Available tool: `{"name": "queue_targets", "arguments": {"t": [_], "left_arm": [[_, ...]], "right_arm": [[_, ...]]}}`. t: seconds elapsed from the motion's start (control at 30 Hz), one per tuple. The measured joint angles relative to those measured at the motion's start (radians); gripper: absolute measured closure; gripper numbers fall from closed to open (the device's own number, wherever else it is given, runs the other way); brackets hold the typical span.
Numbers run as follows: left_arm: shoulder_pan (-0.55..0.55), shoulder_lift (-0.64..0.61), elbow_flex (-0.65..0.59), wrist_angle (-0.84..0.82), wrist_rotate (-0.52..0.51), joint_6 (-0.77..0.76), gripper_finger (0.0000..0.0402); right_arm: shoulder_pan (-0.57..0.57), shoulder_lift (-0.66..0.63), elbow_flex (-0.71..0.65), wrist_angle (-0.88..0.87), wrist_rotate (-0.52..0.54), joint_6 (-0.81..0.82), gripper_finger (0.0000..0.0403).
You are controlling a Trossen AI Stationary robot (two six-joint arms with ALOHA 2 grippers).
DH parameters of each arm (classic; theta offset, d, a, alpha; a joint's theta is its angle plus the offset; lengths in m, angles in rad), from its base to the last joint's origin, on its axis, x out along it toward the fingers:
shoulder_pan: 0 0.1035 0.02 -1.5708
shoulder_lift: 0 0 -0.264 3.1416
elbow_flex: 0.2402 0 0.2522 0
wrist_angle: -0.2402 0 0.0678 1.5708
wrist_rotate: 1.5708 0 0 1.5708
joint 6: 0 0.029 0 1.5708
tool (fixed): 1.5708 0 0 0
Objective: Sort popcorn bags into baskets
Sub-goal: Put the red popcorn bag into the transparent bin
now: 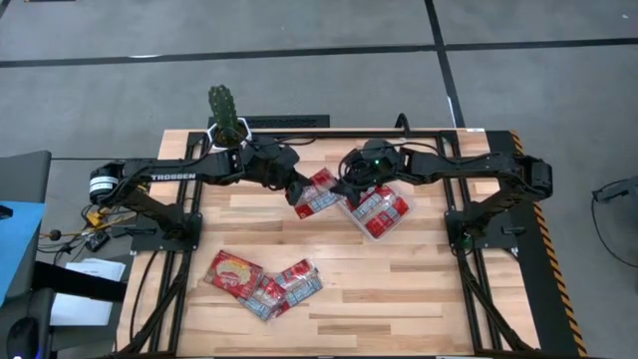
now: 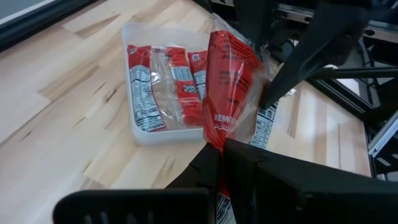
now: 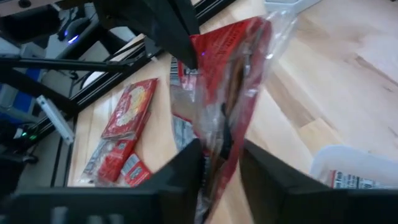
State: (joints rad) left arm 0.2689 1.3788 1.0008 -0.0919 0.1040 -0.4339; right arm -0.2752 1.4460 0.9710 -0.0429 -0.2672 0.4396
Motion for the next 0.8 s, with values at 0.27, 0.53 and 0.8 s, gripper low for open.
{"name": "queue_targets", "arguments": {"t": [0.27, 0.53, 0.8], "left_arm": [[-0.001, 0.0, 0.0, 0.004, 0.006, -0.019, 0.0399], [0.0, -0.003, 0.004, -0.011, 0.039, 0.023, 0.0308], [0.001, -0.002, 0.002, -0.072, 0.107, 0.002, 0.02]], "right_arm": [[-0.002, 0.0, 0.0, 0.006, -0.043, -0.014, 0.0387], [-0.107, -0.065, -0.001, -0.024, -0.143, -0.002, 0.0398], [-0.319, -0.173, 0.001, -0.268, -0.211, -0.114, 0.04]]}}
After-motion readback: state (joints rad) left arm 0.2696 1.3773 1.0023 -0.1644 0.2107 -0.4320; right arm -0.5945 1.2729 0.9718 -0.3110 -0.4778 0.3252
